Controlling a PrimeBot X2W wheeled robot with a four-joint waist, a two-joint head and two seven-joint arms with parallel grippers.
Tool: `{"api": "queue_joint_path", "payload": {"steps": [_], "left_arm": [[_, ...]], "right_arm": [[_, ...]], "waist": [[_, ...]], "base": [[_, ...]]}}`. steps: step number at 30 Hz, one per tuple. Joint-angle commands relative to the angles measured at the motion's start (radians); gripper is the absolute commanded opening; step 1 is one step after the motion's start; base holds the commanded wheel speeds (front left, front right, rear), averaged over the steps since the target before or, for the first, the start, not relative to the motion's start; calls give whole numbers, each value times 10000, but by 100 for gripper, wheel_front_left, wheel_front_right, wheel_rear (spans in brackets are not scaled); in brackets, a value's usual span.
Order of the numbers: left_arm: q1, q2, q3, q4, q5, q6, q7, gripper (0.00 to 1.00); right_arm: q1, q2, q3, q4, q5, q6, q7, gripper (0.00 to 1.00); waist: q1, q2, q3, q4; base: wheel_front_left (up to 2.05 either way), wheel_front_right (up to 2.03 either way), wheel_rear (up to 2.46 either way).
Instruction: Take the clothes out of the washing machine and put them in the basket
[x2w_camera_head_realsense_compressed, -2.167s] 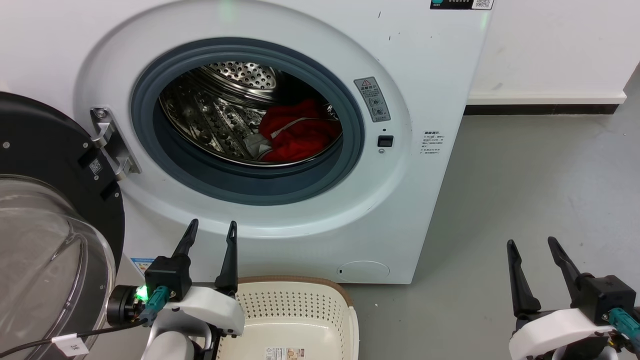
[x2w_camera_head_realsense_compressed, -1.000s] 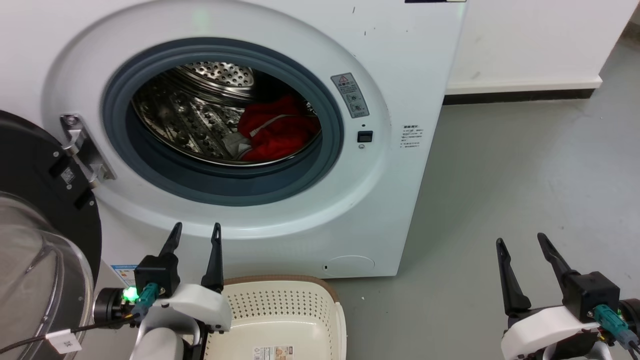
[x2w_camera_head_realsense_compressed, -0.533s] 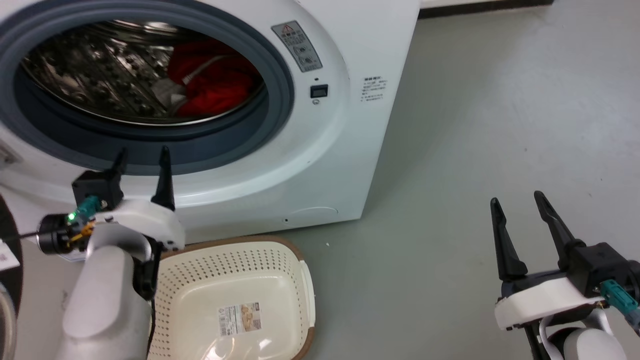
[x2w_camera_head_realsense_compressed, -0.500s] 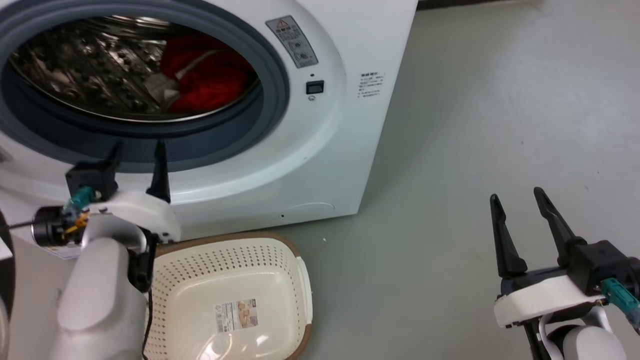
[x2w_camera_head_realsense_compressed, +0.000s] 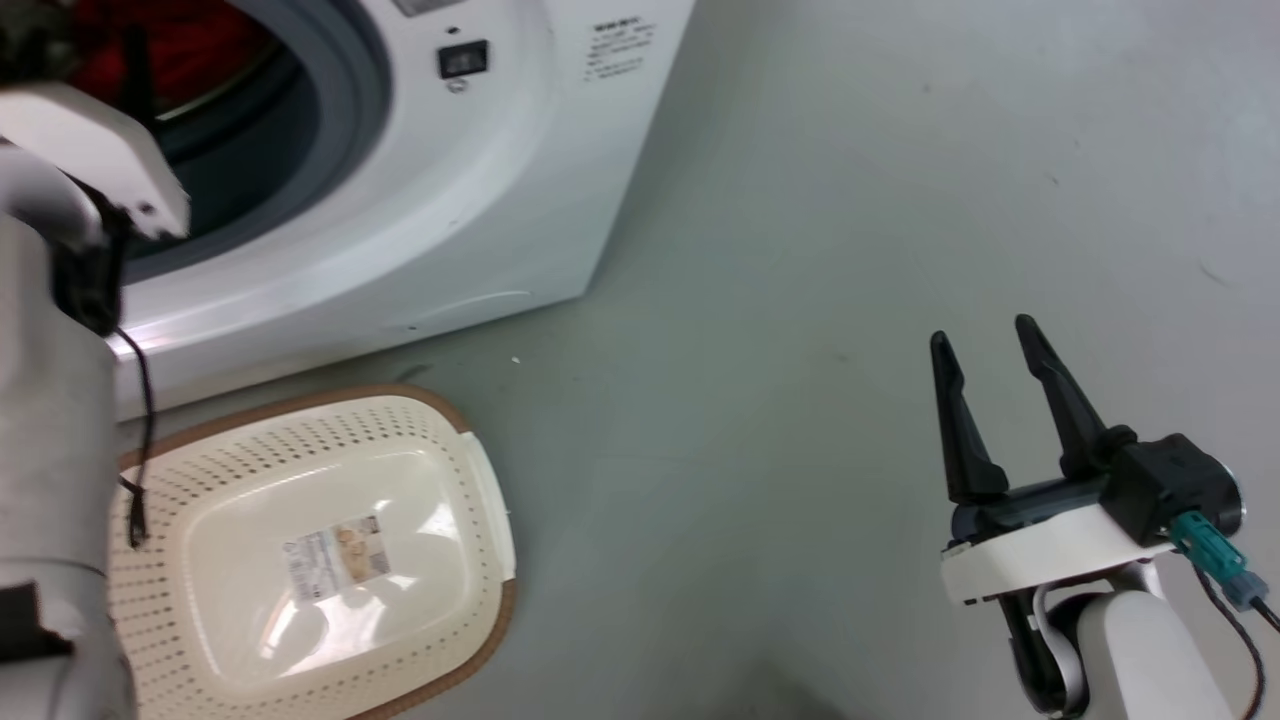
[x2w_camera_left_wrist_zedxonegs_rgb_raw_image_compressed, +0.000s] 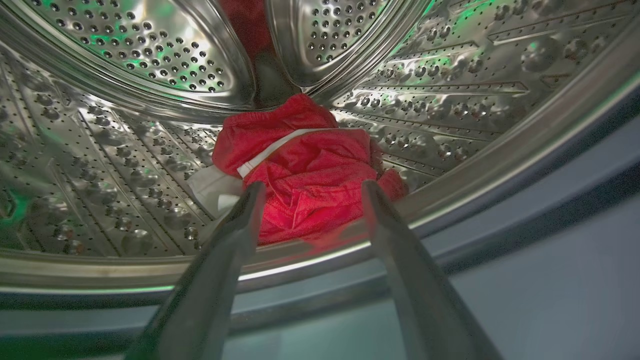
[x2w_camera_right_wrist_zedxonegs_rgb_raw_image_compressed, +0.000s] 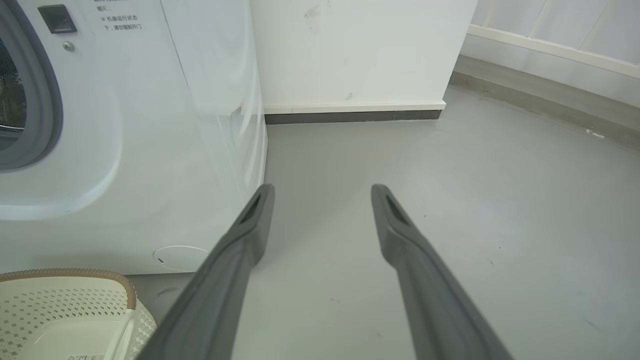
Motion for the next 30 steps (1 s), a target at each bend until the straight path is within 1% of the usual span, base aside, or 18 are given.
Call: {"api": "queue_joint_path", "payload": {"steps": [1, 2, 3, 7, 9, 12, 15, 20, 24, 26, 27, 28, 29, 30], "left_arm": [[-345, 162, 6, 129, -12, -48, 138, 100], [-660, 290, -2, 235, 5, -52, 249, 100], [-1553, 628, -28, 548, -49, -58, 740, 100], [-2555, 1164, -155, 866, -119, -112, 1548, 100], [-2939, 1440, -260, 978, -169, -121, 2090, 100], [-3450, 1703, -410, 1120, -312, -141, 2997, 100], [-3919, 1914, -506, 1193, -510, -146, 3983, 100], [-4312, 2185, -932, 1173, -455, -152, 5663, 100], [-4352, 2257, -1034, 957, -589, -153, 6631, 100], [-4277, 2170, -997, 853, -696, -84, 7042, 100], [-4211, 2184, -1008, 769, -699, -29, 7182, 95], [-4128, 2162, -982, 684, -758, 38, 7290, 47], [-4128, 2162, -982, 684, -758, 38, 7290, 47], [-4013, 2167, -956, 415, -777, 194, 7311, 0]], "right_arm": [[-204, 32, 115, 67, 81, -7, -62, 100], [-270, 32, 213, 115, 136, -7, -110, 100], [-490, 32, 464, 249, 306, -7, -192, 100], [-657, 32, 746, 352, 580, -7, -257, 100], [-743, 34, 867, 383, 629, -7, -264, 100], [-840, 34, 948, 273, 710, -7, -264, 100], [-827, 35, 994, 169, 811, -7, -266, 100], [-819, 32, 1137, 30, 980, -7, -267, 100], [-828, 32, 1223, -8, 1075, -7, -266, 100], [-976, 35, 1376, -253, 1206, -7, -267, 100], [-991, 32, 1392, -353, 1286, -8, -265, 100], [-960, 28, 1447, -438, 1328, -8, -265, 100], [-960, 28, 1447, -438, 1328, -8, -265, 100], [-1020, 29, 1509, -728, 1364, -8, -266, 100]], "waist": [[-3, 0, 460, -453], [-3, 0, 579, -567], [-3, 0, 973, -896], [-3, 0, 1392, -1320], [-3, 0, 1587, -1510], [-3, 0, 1823, -1704], [-3, 0, 2080, -1828], [-3, 0, 2361, -1938], [-3, 0, 2501, -1962], [-3, 0, 2561, -1948], [-3, 0, 2588, -1948], [-3, 0, 2609, -1946], [-3, 0, 2609, -1946], [-3, 0, 2641, -1951]], "base": [[0, 0, 0], [0, 0, 0], [0, 0, 0], [0, 0, 0], [0, 0, 0], [0, 0, 0], [0, 0, 0], [0, 0, 0], [0, 0, 0], [0, 0, 0], [0, 0, 0], [0, 0, 0], [0, 0, 0], [0, 0, 0]]}}
